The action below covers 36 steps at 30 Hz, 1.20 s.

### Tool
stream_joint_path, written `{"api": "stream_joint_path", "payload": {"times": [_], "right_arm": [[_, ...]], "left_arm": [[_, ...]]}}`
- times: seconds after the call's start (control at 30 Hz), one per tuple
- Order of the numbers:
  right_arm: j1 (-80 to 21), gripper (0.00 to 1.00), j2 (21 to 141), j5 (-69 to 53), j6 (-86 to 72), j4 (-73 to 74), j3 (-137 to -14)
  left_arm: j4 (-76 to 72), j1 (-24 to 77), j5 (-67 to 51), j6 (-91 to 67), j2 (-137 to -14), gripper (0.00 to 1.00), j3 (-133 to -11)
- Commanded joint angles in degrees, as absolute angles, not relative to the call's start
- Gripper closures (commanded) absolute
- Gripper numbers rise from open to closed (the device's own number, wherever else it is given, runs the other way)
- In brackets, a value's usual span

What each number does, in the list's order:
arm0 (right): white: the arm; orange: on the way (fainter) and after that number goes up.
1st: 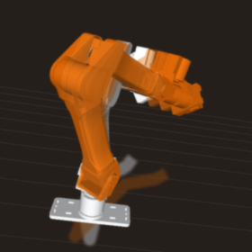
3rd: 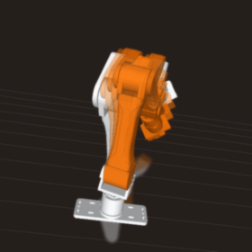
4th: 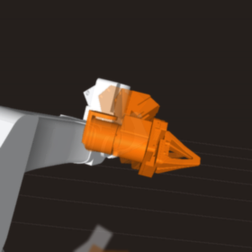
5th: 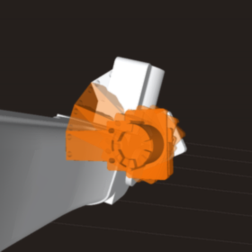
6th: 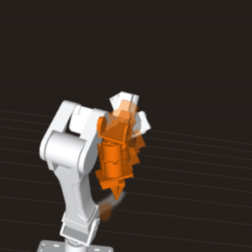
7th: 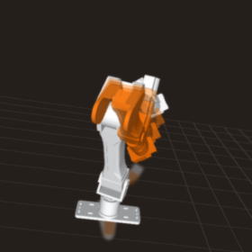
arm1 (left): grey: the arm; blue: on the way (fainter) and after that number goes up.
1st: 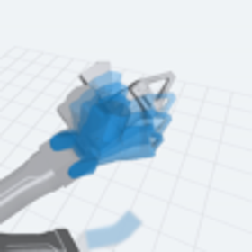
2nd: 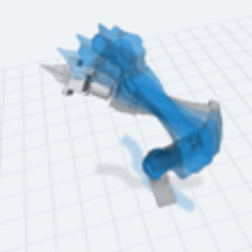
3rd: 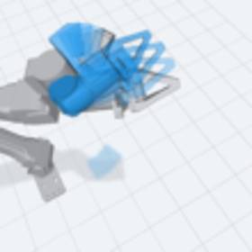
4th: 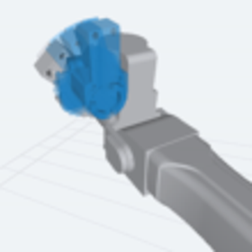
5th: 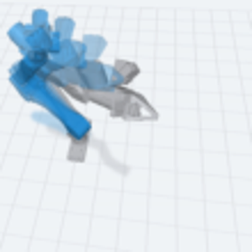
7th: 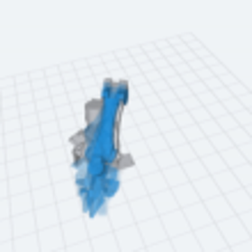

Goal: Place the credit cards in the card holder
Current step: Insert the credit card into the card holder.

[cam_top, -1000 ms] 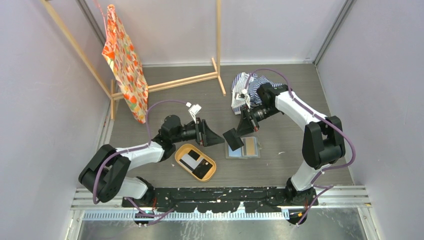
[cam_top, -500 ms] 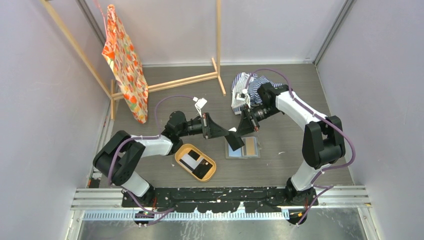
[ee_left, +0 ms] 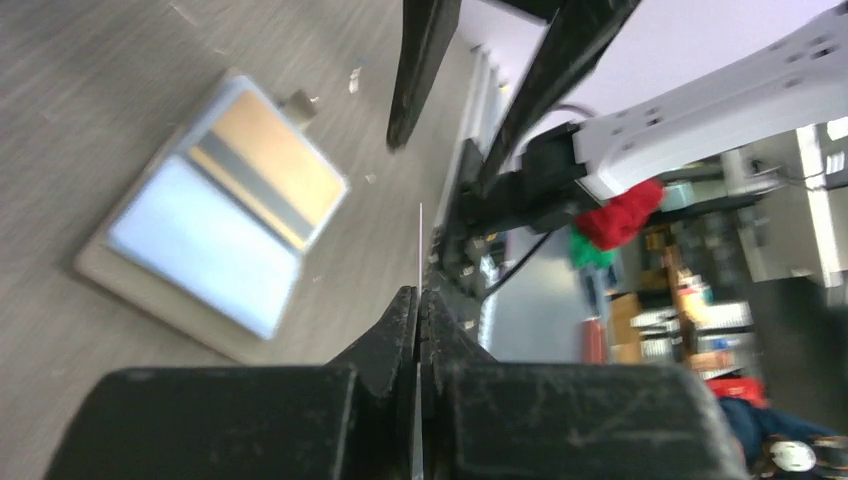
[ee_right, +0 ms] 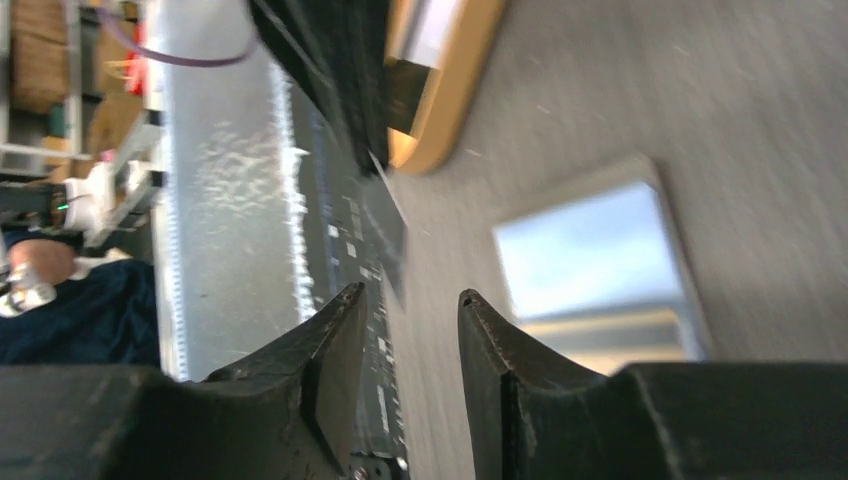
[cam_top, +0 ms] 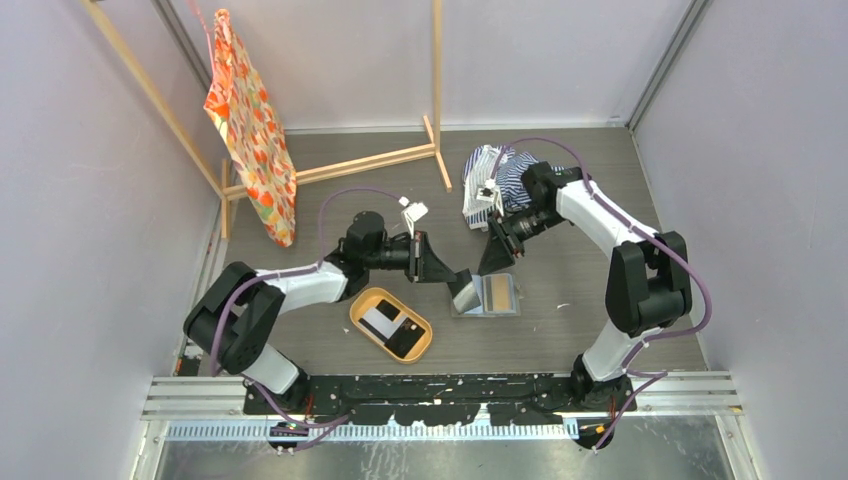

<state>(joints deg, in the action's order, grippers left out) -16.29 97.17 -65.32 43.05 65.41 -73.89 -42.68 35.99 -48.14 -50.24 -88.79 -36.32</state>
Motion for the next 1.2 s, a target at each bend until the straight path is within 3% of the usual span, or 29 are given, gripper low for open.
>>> {"api": "stream_joint_path", "payload": {"times": [0.0, 0.17, 0.27, 0.73, 1.17], "right_arm": [[-11.71, 0.57, 96.92, -52.06, 40.92, 63.73, -75.39], [-9.66, 0.75, 99.08, -47.71, 37.14, 62.80, -72.56], [-9.58, 0.79, 101.66, -46.27, 35.26, 63.35, -72.12], [-10.11, 0.84, 111.38, -38.93, 30.91, 63.45, -73.36], [-10.42, 0.84, 113.11, -37.27, 30.33, 63.33, -73.47]], "left_arm": [[-12.12, 35.95, -48.12, -30.36, -85.06, 1.00, -44.34], [-5.41, 35.96, -49.31, -26.44, -89.04, 1.00, -52.34], [-6.52, 35.95, -49.82, -27.72, -93.48, 1.00, -55.62], [-13.17, 36.01, -51.70, -32.68, -106.19, 1.00, -59.44], [-19.40, 35.20, -51.42, -38.93, -111.51, 1.00, -59.11]]}}
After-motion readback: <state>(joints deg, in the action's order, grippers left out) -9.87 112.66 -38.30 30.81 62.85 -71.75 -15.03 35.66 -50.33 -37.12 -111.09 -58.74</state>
